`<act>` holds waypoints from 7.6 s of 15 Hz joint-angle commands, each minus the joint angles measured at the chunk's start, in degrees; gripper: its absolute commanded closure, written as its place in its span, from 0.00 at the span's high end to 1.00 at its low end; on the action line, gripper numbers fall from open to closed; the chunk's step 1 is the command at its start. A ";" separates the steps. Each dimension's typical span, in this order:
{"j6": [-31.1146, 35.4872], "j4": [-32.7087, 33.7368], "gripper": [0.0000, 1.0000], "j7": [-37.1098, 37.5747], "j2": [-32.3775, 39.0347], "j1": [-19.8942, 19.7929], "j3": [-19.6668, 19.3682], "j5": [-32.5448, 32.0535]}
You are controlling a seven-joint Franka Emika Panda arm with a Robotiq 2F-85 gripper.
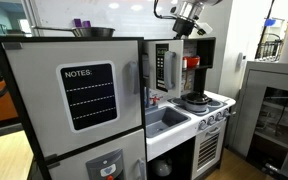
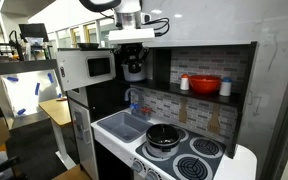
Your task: Take the pot and put it in the cabinet then close the door
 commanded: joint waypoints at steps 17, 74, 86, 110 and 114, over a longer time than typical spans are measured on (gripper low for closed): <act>-1.49 -2.40 1.00 0.50 -2.64 -3.58 1.68 -1.23; -32.77 -20.09 1.00 39.13 -47.99 9.16 3.32 -24.01; -33.44 -16.88 1.00 38.85 -42.19 18.18 9.68 -23.18; -34.67 -12.77 1.00 36.13 -30.29 23.06 15.24 -21.71; -32.93 -12.56 1.00 34.57 -27.56 22.37 14.65 -21.71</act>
